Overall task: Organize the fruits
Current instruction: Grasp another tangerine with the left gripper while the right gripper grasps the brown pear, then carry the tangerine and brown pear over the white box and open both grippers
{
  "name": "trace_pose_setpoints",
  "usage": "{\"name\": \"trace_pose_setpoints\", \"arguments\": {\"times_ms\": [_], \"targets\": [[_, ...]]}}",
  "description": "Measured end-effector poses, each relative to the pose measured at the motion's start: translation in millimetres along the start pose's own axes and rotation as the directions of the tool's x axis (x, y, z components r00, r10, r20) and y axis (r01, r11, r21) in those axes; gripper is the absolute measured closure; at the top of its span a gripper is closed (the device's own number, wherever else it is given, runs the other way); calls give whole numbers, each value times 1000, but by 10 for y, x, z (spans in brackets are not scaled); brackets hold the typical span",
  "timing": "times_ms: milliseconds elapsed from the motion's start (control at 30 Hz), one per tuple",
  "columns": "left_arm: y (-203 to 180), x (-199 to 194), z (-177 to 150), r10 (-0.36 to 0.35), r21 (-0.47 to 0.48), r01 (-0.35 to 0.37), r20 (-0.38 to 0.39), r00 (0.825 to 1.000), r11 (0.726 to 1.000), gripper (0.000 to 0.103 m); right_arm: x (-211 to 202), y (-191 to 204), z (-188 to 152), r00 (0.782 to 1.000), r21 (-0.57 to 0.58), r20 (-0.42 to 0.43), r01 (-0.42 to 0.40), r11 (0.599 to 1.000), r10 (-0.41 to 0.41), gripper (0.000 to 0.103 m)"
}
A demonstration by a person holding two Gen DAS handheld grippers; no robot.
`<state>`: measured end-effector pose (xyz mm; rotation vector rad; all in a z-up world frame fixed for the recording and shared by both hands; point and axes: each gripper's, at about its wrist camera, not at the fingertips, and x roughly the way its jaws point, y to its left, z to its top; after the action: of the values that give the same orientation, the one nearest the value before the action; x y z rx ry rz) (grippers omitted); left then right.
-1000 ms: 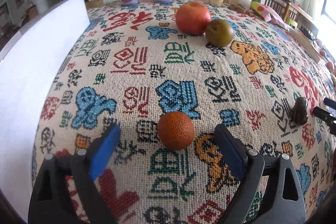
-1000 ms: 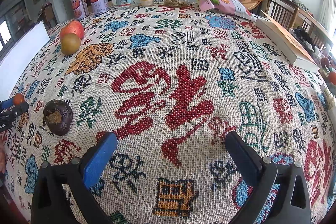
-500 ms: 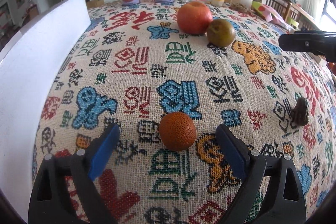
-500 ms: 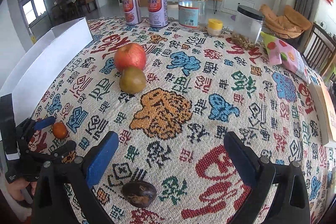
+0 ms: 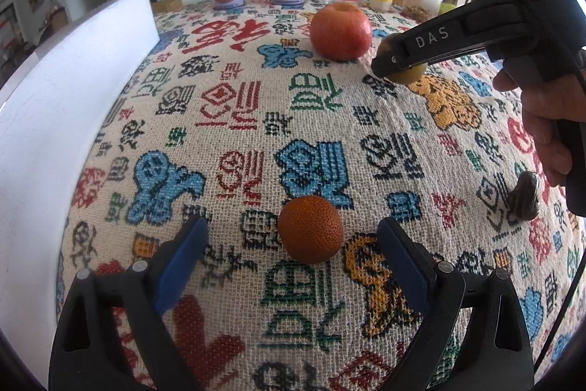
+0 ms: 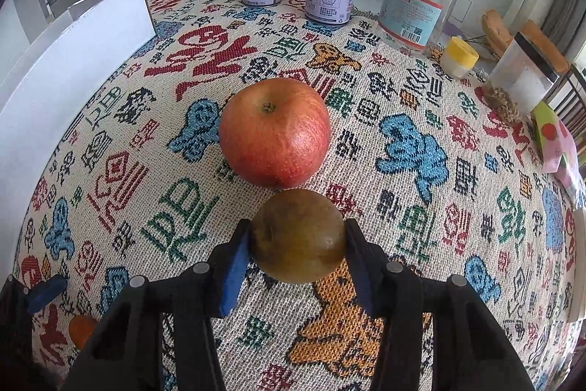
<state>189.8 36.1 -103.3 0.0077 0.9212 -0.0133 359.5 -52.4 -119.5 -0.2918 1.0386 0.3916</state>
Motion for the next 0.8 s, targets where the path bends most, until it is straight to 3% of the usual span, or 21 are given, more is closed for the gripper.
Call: {"name": "trace_pose_setpoints", "arguments": {"times_ms": [167,333,433,533,633,700,733,767,800], "targets": [[10,0,1,0,0,0,0,1000,1000,8,-209,-328,-339,988,109,-26,-150,983,153,53],[25,-1,0,-13,-5,13,-1,1000,1000,8,-293,-763,-738,991,163,-7,-134,978,137,53],[110,-74,-49,-95,-21,95,13,995,995,8,-376,-975,-948,986,215,35,-165,962,161,53],[236,-207,-160,-220,-40,221,34,975,974,8,-468,-1064,-1150,987,219,54,-160,962,152,53],[273,-261,-205,-234,-24,235,26,972,972,10,-569,-1068,-1343,987,206,73,-156,966,143,53],[181,-268,-178,-204,0,205,24,979,979,21,-621,-1071,-1445,986,208,92,-158,965,142,53],[150,-249,-155,-193,5,193,15,981,981,37,-641,-1076,-1471,985,213,100,-161,964,142,53],[128,-215,-116,-175,4,175,6,985,985,46,-658,-1086,-1498,984,224,106,-166,960,145,53],[122,-190,-78,-158,-7,158,10,987,987,48,-668,-1099,-1516,982,235,111,-172,957,150,53]]}}
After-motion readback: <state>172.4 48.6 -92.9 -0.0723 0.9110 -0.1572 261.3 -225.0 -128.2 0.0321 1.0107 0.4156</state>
